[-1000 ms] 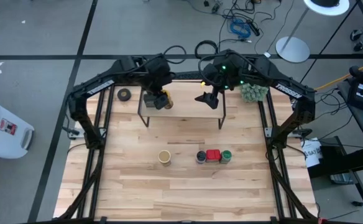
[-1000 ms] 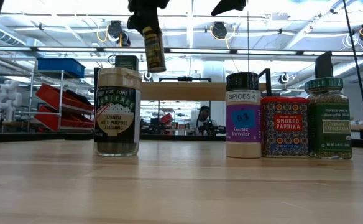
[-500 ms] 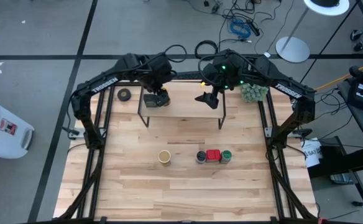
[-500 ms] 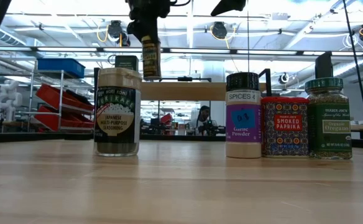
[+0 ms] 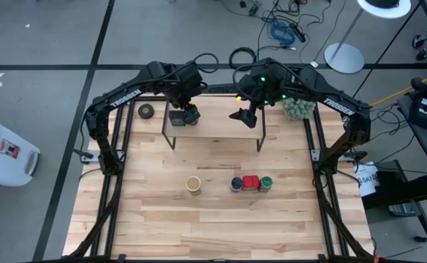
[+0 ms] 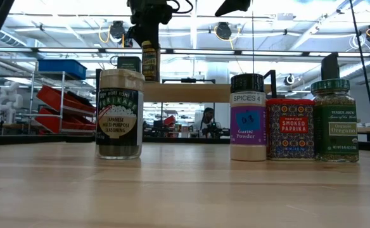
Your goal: Shelf spices
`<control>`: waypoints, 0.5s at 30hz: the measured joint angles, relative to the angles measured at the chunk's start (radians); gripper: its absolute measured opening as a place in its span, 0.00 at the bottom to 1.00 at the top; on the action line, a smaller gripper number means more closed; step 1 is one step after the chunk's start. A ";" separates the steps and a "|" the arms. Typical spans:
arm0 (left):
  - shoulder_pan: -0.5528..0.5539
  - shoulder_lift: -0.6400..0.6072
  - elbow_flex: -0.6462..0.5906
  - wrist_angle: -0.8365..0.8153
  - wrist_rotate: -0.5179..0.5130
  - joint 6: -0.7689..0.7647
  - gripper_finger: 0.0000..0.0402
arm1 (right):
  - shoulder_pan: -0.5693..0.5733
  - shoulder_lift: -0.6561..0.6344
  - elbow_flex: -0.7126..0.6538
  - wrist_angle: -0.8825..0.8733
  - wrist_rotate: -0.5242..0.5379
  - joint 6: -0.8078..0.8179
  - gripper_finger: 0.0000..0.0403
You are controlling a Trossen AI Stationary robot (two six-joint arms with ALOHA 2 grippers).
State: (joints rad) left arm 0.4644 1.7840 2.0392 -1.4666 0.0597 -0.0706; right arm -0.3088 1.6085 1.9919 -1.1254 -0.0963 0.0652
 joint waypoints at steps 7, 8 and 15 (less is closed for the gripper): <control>0.000 0.000 0.000 0.000 0.000 -0.001 0.60 | 0.000 0.000 0.000 0.000 0.000 0.000 0.97; 0.000 0.003 0.000 0.000 0.001 -0.001 0.60 | 0.000 0.000 0.000 0.000 0.000 0.000 0.97; -0.003 0.028 0.000 -0.009 0.017 -0.002 0.60 | 0.000 0.000 0.000 0.000 0.000 0.000 0.97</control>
State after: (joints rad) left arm 0.4618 1.8119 2.0392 -1.4757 0.0762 -0.0724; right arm -0.3092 1.6085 1.9915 -1.1255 -0.0959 0.0650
